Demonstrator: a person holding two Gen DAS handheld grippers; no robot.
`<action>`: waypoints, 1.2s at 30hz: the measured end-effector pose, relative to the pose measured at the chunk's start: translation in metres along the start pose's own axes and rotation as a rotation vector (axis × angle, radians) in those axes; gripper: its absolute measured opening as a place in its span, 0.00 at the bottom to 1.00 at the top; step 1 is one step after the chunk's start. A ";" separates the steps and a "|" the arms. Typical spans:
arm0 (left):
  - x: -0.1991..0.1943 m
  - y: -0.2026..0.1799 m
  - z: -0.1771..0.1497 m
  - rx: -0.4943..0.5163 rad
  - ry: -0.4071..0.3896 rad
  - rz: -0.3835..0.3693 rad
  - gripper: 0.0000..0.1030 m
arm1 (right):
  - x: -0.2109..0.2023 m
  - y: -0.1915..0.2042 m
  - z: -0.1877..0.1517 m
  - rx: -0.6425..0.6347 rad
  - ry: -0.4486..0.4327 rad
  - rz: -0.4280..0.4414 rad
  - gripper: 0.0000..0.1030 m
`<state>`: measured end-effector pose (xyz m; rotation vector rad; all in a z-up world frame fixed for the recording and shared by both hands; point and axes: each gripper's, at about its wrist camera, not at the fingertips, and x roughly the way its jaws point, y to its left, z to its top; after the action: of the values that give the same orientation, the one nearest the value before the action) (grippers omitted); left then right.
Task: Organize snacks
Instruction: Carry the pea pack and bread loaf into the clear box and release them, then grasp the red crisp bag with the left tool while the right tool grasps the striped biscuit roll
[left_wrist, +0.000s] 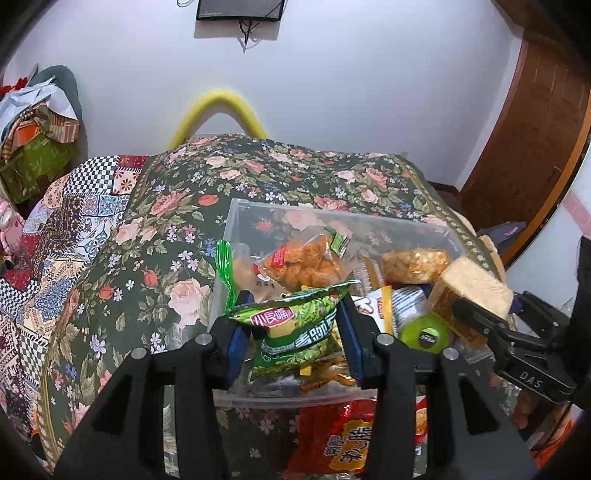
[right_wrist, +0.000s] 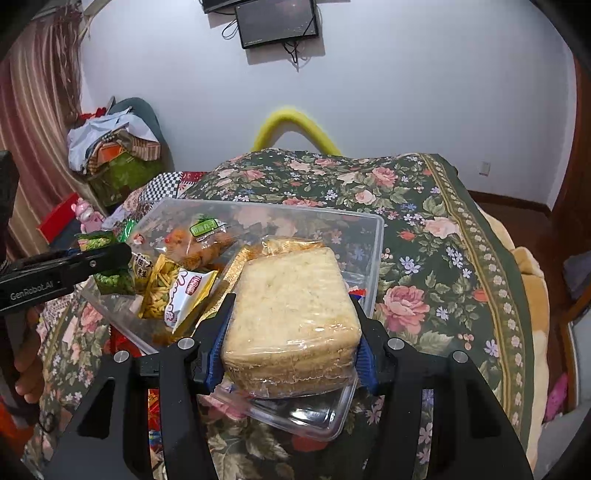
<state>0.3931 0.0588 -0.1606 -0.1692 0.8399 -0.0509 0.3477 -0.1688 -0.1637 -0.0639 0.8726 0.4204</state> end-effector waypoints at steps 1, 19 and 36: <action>0.002 0.001 0.000 -0.003 0.005 0.001 0.43 | 0.000 0.001 0.000 -0.007 0.004 -0.004 0.51; -0.052 -0.002 -0.016 0.020 -0.017 0.004 0.65 | -0.049 0.015 -0.006 -0.046 -0.017 -0.034 0.69; -0.122 0.019 -0.097 0.082 0.057 0.004 0.68 | -0.028 0.112 -0.083 -0.057 0.196 0.127 0.69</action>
<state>0.2391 0.0787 -0.1377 -0.0891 0.8932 -0.0863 0.2285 -0.0938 -0.1830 -0.1038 1.0615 0.5645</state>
